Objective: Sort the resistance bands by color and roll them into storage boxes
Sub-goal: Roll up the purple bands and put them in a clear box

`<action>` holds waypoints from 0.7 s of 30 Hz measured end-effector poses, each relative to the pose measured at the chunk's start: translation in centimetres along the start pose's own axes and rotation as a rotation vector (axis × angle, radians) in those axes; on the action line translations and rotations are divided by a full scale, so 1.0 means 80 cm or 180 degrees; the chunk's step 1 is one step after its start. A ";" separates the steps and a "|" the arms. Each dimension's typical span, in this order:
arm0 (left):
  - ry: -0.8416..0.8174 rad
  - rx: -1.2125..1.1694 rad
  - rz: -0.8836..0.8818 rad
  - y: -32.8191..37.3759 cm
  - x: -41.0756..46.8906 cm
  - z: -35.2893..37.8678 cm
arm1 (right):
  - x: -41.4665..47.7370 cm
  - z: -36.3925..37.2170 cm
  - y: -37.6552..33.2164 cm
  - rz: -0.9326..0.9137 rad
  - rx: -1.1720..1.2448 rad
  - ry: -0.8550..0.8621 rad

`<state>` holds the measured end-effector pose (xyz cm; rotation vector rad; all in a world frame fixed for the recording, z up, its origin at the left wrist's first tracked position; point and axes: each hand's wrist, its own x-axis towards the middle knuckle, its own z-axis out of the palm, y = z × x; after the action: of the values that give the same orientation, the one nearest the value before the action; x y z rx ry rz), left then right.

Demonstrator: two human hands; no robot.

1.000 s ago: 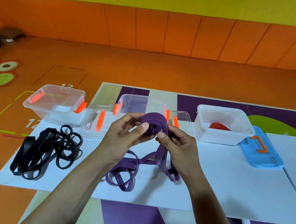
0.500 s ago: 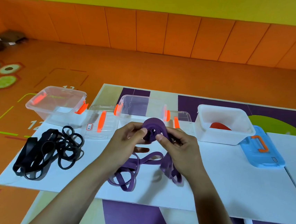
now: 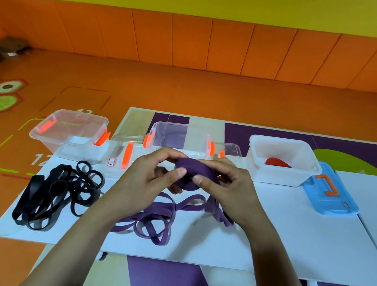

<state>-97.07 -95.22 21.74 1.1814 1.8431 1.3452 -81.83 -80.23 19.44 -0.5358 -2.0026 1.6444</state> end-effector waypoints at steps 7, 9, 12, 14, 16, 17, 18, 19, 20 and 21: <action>0.0329 -0.0903 -0.0052 -0.007 0.007 0.011 | 0.002 0.008 0.002 0.0098 0.0526 0.0211; 0.0448 -0.1114 -0.0090 -0.009 0.009 0.013 | 0.003 0.009 0.001 0.0143 0.0641 0.0141; 0.0506 -0.1169 -0.0092 -0.010 0.009 0.015 | 0.004 0.010 0.001 0.0070 0.0644 0.0219; 0.0446 -0.1040 -0.0100 -0.009 0.009 0.014 | 0.004 0.008 -0.001 -0.0062 0.0443 0.0357; 0.0325 -0.0852 -0.0114 -0.008 0.009 0.010 | 0.003 0.002 -0.002 -0.0108 0.0229 0.0409; 0.0264 -0.0780 -0.0131 -0.007 0.010 0.008 | 0.004 -0.001 -0.002 -0.0097 0.0167 0.0396; 0.0201 -0.0699 -0.0155 -0.005 0.011 0.005 | 0.005 -0.002 -0.002 -0.0075 0.0132 0.0366; 0.0148 -0.0570 -0.0187 -0.004 0.012 0.003 | 0.005 -0.004 -0.001 -0.0043 0.0102 0.0323; 0.0112 -0.0385 -0.0211 -0.001 0.013 0.001 | 0.006 -0.004 0.001 -0.0031 0.0059 0.0269; 0.0096 -0.0185 -0.0203 0.002 0.015 -0.002 | 0.007 -0.004 0.001 -0.0034 -0.0008 0.0212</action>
<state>-97.66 -94.20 21.99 1.0695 1.8343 1.3785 -82.08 -79.63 19.45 -0.5724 -1.9566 1.5969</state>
